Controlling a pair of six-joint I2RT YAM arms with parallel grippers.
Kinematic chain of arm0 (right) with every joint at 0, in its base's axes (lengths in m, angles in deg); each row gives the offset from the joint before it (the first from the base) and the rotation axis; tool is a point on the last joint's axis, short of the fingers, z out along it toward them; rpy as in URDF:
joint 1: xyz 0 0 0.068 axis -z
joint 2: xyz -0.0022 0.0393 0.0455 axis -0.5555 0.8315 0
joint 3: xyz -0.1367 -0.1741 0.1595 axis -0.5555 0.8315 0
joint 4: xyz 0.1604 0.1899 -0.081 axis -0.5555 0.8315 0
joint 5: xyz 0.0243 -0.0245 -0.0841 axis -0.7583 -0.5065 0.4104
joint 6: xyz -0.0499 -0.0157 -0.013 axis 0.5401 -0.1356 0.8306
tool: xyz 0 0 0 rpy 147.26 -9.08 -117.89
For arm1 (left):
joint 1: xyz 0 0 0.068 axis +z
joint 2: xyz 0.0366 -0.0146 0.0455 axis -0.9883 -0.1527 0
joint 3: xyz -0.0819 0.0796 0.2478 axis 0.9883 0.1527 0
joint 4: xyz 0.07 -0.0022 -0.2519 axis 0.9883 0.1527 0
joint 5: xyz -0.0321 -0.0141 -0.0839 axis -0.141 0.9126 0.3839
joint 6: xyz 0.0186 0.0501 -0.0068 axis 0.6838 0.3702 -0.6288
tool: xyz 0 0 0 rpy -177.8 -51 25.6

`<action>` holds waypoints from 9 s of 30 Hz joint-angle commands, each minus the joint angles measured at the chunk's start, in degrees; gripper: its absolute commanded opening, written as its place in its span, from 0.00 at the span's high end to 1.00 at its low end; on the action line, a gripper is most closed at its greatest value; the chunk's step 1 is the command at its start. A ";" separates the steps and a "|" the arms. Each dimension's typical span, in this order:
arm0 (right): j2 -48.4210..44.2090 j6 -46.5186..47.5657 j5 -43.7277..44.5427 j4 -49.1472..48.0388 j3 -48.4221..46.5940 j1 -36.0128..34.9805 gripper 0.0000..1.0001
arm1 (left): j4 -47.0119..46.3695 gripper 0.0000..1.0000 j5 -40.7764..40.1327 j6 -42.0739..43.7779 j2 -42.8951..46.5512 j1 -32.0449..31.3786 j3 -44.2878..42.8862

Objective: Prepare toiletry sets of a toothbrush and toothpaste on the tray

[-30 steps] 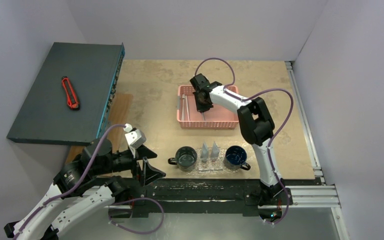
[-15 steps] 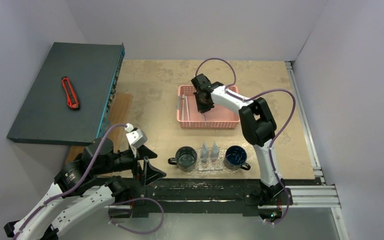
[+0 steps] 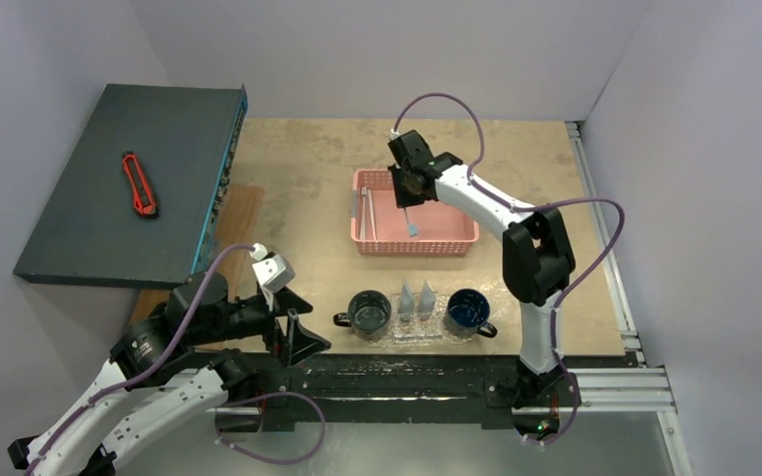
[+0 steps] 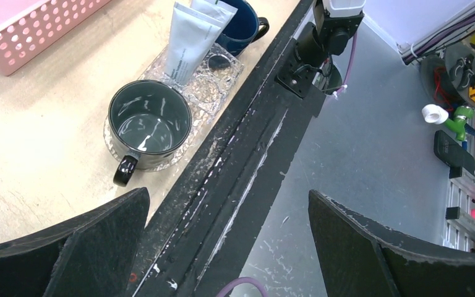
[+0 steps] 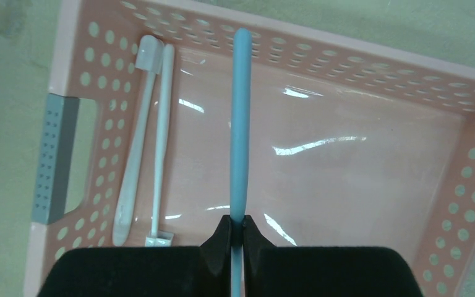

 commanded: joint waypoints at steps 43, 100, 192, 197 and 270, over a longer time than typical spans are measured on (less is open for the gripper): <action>-47.23 -37.74 12.40 -22.87 29.02 -27.38 1.00 | -21.47 0.00 -10.50 -14.88 -5.69 0.17 2.81; -42.63 -42.54 26.81 -17.10 21.05 -39.35 0.55 | -18.11 1.00 -15.89 -16.58 -2.19 0.17 2.01; -49.33 59.14 18.68 -13.52 33.20 -61.93 1.00 | 11.84 0.55 14.99 -4.38 -8.34 0.15 -8.19; -50.31 56.13 20.15 -14.42 33.97 -61.93 1.00 | 9.91 0.40 10.34 -6.15 -6.58 0.17 -8.30; -49.78 27.19 37.89 -34.69 44.31 -64.92 1.00 | -1.44 0.72 -9.74 -20.64 -1.88 0.18 -11.83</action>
